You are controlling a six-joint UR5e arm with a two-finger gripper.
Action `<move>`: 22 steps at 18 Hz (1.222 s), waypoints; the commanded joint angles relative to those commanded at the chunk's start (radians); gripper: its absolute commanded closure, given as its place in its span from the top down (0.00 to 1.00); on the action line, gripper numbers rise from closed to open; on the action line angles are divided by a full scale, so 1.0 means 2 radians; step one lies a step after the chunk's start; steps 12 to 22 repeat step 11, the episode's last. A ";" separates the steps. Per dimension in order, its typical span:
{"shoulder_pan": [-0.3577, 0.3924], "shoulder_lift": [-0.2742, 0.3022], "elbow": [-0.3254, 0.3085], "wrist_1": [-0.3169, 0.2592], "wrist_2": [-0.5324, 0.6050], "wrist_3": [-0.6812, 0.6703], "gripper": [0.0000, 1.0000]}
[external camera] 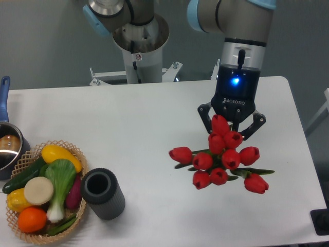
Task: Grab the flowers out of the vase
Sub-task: 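Lift the tulip bunch up out of the black vase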
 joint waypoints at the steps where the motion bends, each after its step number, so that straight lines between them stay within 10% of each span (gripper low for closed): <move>1: -0.007 0.002 -0.006 -0.004 0.020 0.004 0.00; 10: -0.008 0.021 -0.008 -0.161 0.134 0.087 0.00; 22: -0.008 0.019 -0.011 -0.165 0.144 0.087 0.00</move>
